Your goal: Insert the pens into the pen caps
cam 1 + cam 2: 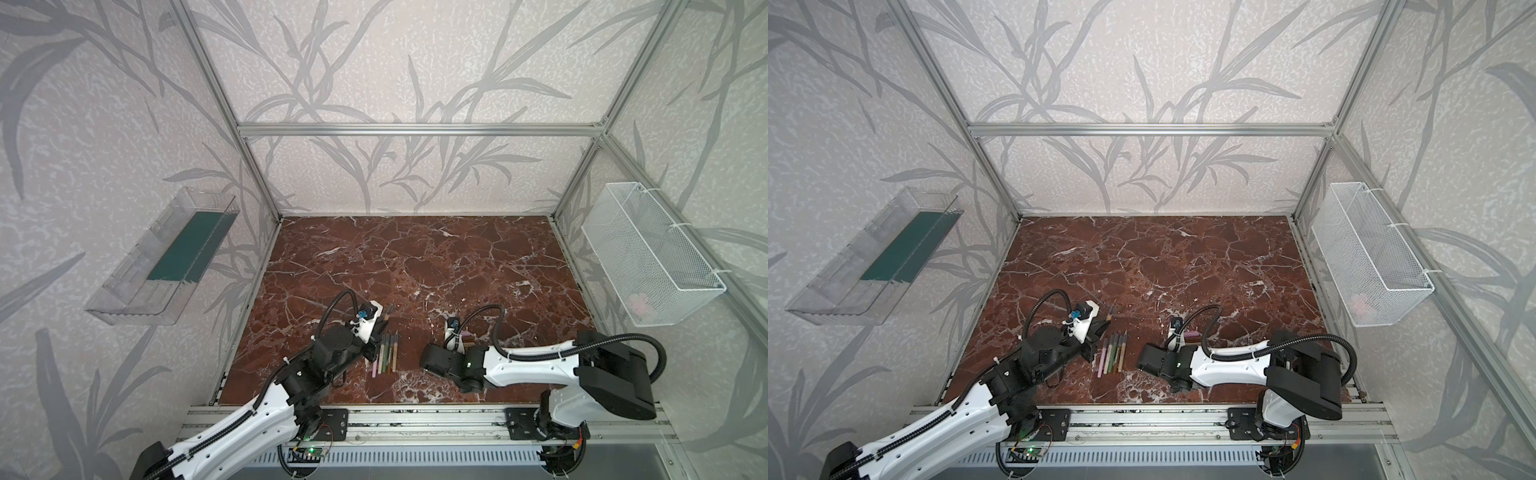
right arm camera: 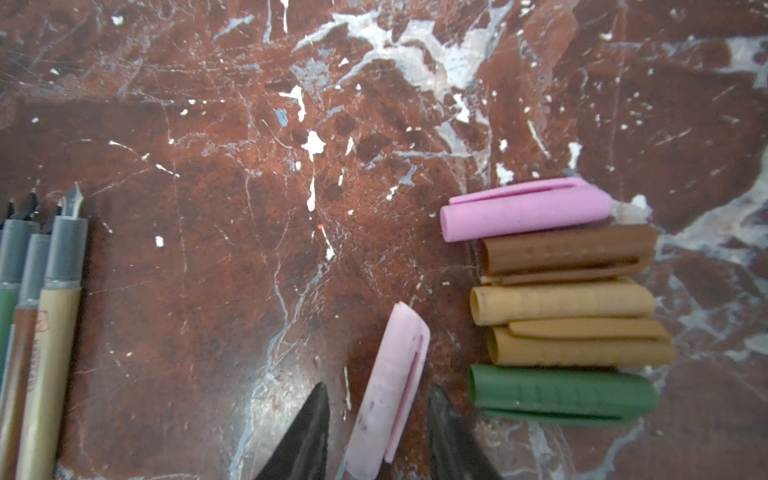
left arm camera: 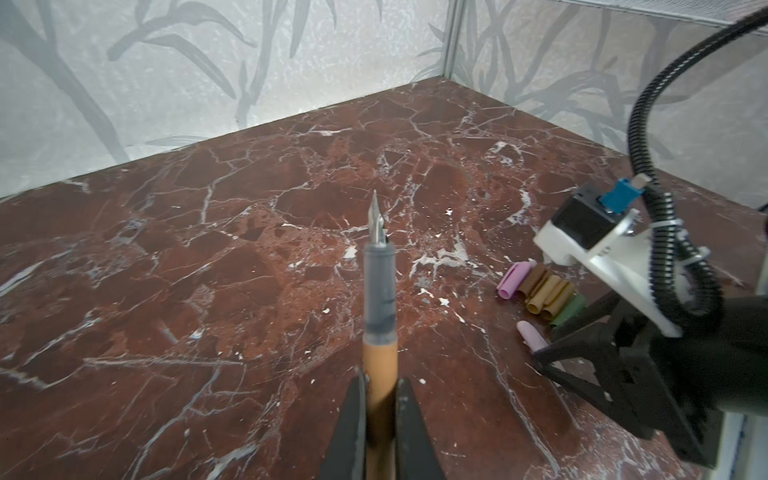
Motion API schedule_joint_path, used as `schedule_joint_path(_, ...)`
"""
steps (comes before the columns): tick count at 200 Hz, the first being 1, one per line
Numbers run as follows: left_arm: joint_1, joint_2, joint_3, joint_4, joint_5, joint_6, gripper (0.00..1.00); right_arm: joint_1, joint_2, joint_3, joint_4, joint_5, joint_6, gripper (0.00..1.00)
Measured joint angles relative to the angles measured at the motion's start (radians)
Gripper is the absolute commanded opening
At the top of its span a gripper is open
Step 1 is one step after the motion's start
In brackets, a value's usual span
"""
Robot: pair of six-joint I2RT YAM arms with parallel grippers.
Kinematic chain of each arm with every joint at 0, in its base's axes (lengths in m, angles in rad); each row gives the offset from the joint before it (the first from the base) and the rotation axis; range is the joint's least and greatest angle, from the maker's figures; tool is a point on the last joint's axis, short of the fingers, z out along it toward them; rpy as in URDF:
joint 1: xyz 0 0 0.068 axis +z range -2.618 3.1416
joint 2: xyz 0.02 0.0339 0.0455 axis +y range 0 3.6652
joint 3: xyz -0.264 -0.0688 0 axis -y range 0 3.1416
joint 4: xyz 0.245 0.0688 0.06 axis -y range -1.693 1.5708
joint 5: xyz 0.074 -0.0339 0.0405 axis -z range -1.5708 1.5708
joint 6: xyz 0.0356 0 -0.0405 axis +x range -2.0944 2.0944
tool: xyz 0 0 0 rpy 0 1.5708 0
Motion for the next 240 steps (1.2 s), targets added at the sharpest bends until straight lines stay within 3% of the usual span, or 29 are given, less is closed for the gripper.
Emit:
schedule_joint_path(36, 0.008, -0.004, 0.002, 0.006, 0.097, -0.007, 0.0, 0.0, 0.052, 0.024, -0.02, 0.018, 0.012, 0.39)
schedule_joint_path(64, 0.03, -0.004, 0.002, 0.008, 0.137, -0.023, 0.0, 0.0, 0.092, 0.059, -0.037, 0.039, 0.012, 0.21)
schedule_joint_path(82, 0.042, -0.005, 0.002, 0.009, 0.146, -0.027, 0.0, 0.0, 0.105, 0.072, -0.043, 0.049, 0.012, 0.17)
schedule_joint_path(164, 0.064, -0.009, 0.002, 0.012, 0.153, -0.044, 0.0, 0.0, 0.115, 0.075, -0.009, 0.056, 0.01, 0.18)
schedule_joint_path(240, 0.066, 0.014, 0.002, 0.046, 0.189, -0.052, 0.0, -0.023, -0.045, -0.137, 0.275, -0.005, -0.043, 0.19)
